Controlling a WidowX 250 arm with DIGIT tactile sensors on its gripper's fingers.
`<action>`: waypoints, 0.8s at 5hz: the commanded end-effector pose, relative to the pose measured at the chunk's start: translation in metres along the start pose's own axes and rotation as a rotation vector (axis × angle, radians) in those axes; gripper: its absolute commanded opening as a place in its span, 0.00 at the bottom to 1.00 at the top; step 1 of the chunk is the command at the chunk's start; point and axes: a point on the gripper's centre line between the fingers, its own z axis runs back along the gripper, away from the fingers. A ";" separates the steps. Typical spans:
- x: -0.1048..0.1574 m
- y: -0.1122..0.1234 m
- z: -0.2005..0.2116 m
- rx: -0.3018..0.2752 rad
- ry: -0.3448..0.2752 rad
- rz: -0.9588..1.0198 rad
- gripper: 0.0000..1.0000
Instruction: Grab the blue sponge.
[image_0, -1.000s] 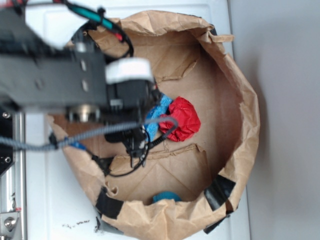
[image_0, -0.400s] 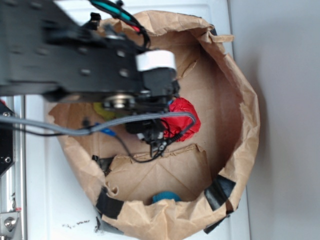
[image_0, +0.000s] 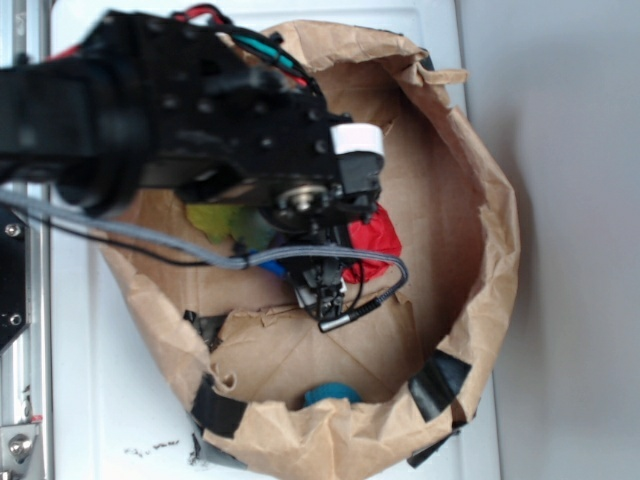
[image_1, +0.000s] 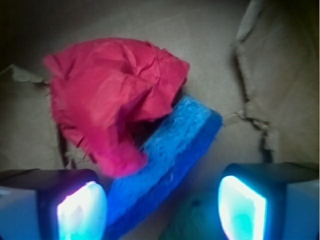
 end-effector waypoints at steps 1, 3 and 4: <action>0.005 0.010 -0.024 0.049 -0.057 -0.026 1.00; 0.007 0.007 -0.012 0.040 -0.109 0.028 0.00; 0.003 0.006 0.004 0.012 -0.106 0.016 0.00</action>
